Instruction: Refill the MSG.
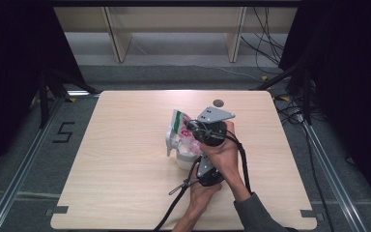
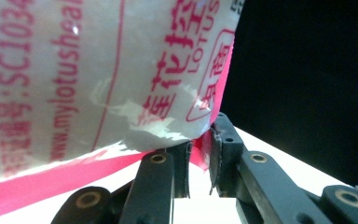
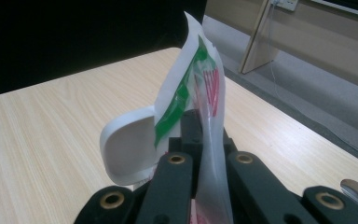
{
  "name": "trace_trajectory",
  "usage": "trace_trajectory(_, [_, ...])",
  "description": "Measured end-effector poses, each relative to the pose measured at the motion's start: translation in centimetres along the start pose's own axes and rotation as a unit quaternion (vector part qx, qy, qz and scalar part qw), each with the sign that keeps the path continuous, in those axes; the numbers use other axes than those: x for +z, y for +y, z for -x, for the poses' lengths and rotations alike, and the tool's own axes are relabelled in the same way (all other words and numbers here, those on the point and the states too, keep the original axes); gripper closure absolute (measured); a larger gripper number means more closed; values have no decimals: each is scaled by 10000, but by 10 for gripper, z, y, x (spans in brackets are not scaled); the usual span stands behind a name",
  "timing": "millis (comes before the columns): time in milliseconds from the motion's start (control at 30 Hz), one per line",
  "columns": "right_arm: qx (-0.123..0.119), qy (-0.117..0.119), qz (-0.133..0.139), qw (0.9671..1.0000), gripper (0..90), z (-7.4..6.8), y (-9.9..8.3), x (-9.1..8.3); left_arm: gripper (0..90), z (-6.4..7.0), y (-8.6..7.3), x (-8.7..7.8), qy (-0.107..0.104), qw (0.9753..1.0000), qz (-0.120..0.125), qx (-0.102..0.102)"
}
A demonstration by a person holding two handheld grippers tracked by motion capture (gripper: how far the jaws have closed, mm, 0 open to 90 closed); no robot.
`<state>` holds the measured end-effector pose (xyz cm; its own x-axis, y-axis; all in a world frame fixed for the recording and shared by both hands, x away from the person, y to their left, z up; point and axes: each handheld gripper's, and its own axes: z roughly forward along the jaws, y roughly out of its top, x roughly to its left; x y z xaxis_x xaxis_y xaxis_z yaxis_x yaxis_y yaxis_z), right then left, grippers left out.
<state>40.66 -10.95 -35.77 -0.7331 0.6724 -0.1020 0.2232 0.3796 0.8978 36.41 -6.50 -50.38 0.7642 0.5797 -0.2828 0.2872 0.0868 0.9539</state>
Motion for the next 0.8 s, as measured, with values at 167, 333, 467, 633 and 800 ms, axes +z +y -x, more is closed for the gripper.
trace_trajectory(167, [14, 52, -50, 10000, 900, 1, 0, -2, 791, -1, 0, -1, 17, 10000, -34, 46])
trace_trajectory(333, [-22, 52, 61, 10000, 900, 2, 1, -3, 791, 0, 0, -1, -10, 10000, -23, 42])
trace_trajectory(467, [-81, 77, 64, 9999, 900, 4, 1, -6, 791, -2, 0, -4, -19, 9994, -234, 242])
trace_trajectory(633, [-127, 74, 137, 9998, 900, 4, 2, -9, 788, -2, 1, -4, 3, 9994, -214, 254])
trace_trajectory(800, [-53, 145, 168, 9997, 900, 3, 3, -12, 777, -2, 1, -5, -2, 9994, -212, 256])
